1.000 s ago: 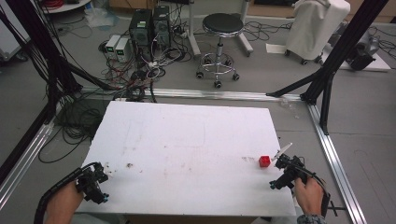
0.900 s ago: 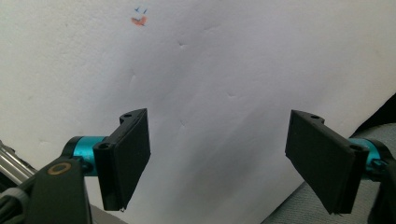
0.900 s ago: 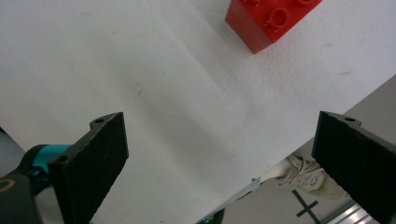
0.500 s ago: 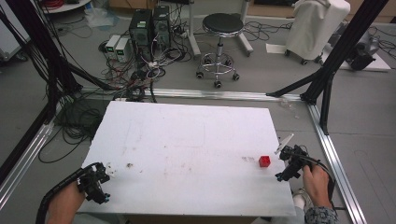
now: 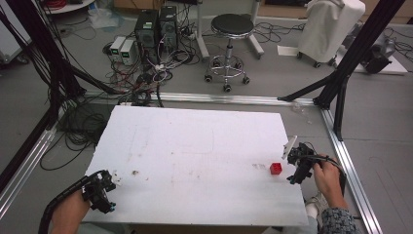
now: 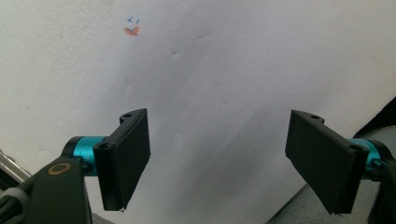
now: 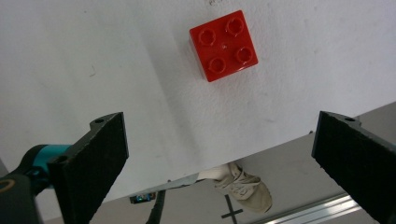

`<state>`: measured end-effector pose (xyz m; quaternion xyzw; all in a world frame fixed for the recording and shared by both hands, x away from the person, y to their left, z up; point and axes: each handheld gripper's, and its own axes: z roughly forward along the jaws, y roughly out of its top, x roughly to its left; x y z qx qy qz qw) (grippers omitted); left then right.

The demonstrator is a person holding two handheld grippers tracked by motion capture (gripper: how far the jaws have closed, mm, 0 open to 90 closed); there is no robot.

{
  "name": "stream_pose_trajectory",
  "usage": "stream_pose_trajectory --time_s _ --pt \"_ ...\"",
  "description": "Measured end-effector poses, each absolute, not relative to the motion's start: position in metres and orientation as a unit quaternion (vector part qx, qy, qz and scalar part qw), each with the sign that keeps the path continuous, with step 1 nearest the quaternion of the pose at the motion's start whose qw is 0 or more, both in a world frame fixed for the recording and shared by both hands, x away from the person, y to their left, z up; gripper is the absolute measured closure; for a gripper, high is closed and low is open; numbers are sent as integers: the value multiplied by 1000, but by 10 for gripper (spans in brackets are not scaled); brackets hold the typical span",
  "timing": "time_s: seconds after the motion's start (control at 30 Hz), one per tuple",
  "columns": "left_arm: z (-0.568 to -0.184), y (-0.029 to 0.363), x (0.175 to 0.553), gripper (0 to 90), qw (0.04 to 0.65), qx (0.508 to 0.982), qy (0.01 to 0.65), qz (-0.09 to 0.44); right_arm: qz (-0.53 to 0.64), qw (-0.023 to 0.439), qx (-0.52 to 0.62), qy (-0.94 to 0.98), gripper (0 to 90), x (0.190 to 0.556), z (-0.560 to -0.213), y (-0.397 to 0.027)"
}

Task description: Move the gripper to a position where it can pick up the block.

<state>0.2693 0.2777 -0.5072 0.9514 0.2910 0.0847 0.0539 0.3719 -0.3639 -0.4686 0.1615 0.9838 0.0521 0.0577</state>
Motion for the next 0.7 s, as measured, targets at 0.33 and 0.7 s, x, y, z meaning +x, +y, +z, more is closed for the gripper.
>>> stream_pose_trajectory --time_s 0.33,0.7 --pt "-508 278 269 224 51 951 293 87 55 49 103 992 29 385 -469 -361" --pt "-507 278 268 224 51 951 293 85 53 38 54 996 29 391 -472 -350"
